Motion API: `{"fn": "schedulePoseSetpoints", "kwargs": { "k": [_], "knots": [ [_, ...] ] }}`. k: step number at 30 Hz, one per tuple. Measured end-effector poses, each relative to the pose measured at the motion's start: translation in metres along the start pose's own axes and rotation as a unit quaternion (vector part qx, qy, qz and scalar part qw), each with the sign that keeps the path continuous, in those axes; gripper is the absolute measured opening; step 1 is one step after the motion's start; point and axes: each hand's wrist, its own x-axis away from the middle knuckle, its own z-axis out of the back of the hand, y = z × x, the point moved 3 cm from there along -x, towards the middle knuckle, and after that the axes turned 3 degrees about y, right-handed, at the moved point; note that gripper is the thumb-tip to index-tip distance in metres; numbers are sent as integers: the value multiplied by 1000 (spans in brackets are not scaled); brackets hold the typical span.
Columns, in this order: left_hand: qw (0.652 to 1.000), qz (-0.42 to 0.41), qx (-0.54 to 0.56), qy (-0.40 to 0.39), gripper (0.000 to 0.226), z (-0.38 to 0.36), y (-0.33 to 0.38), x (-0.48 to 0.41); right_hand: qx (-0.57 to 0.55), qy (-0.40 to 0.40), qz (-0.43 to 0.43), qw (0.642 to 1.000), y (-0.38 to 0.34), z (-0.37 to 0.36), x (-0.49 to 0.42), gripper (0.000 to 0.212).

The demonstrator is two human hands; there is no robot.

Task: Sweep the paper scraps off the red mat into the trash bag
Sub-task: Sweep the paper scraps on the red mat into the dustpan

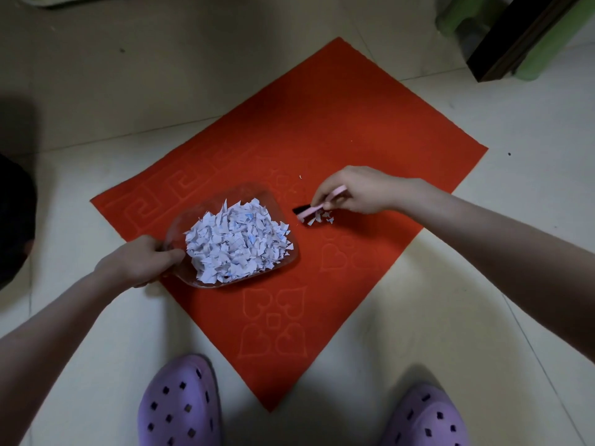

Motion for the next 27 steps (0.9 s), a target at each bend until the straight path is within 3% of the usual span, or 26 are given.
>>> {"fn": "schedulePoseSetpoints", "kwargs": {
  "k": [6, 12, 17, 20, 23, 27],
  "knots": [
    [1000, -3, 1, -11, 37, 0, 1, 1, -46, 57, -12, 997, 5, 21, 6, 21],
    [1000, -9, -20, -7, 38, 0, 7, 1, 7, 210, -85, 974, 10, 25, -29, 25],
    [1000, -15, -27, -5, 40, -3, 12, 1, 42, 59, -60, 996, 5, 11, -31, 23],
    [1000, -16, -27, -4, 40, -5, 15, 1, -20, 22, -39, 999, 4, 20, -7, 18],
    [1000, -11, -22, -6, 39, -5, 16, -1, -95, 97, -43, 990, 18, 41, 17, 16],
    [1000, -7, -25, 2, 40, -4, 18, -4, -116, 240, -130, 955, 57, 57, 24, 17]
  ]
}}
